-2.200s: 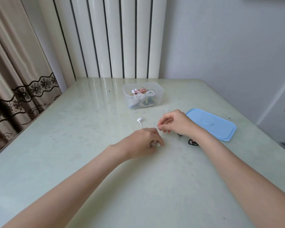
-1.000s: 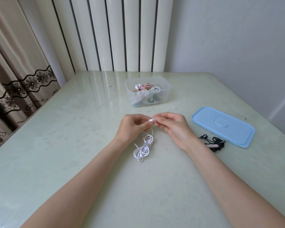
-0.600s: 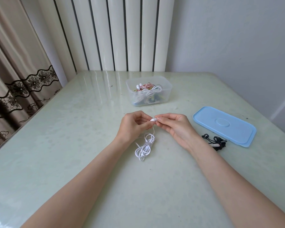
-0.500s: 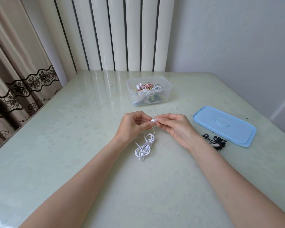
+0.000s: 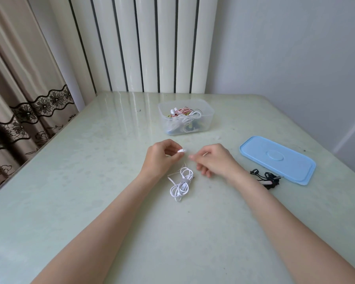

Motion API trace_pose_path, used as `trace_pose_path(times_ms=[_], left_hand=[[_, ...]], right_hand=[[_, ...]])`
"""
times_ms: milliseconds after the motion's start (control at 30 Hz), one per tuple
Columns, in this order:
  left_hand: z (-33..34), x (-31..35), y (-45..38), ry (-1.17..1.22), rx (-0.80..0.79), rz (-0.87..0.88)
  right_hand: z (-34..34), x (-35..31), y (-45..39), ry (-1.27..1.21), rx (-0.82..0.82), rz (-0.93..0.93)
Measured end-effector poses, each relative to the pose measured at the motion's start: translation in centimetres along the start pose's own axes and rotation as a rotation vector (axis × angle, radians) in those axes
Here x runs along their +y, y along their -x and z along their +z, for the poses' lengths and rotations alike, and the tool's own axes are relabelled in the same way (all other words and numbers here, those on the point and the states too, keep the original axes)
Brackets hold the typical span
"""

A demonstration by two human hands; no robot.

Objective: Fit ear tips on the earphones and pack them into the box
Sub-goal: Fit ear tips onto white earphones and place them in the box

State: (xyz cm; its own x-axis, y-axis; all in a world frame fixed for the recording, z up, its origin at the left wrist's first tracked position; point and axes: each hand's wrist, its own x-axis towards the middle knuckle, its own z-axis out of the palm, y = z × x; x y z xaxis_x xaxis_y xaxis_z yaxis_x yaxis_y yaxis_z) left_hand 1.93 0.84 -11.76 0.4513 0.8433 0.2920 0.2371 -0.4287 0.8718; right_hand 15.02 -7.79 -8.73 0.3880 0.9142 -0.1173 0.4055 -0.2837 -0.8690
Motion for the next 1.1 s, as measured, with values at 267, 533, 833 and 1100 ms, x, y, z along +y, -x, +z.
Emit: trace_pose_path(times_ms=[267, 533, 833, 1100], left_hand=[[-0.9, -0.9, -0.2, 0.189, 0.21, -0.164], [-0.7, -0.7, 0.4, 0.232, 0.24, -0.16], [-0.8, -0.4, 0.1, 0.27, 0.216, -0.165], [-1.3, -1.3, -0.2, 0.193, 0.213, -0.192]], right_hand=[[2.2, -3.1, 1.7, 0.56, -0.135, -0.101], [-2.9, -10.2, -5.1, 0.249, 0.357, -0.35], [-5.3, -15.6, -11.1, 0.093, 0.523, -0.323], [-7.9, -20.2, -13.0, -0.193, 0.578, -0.305]])
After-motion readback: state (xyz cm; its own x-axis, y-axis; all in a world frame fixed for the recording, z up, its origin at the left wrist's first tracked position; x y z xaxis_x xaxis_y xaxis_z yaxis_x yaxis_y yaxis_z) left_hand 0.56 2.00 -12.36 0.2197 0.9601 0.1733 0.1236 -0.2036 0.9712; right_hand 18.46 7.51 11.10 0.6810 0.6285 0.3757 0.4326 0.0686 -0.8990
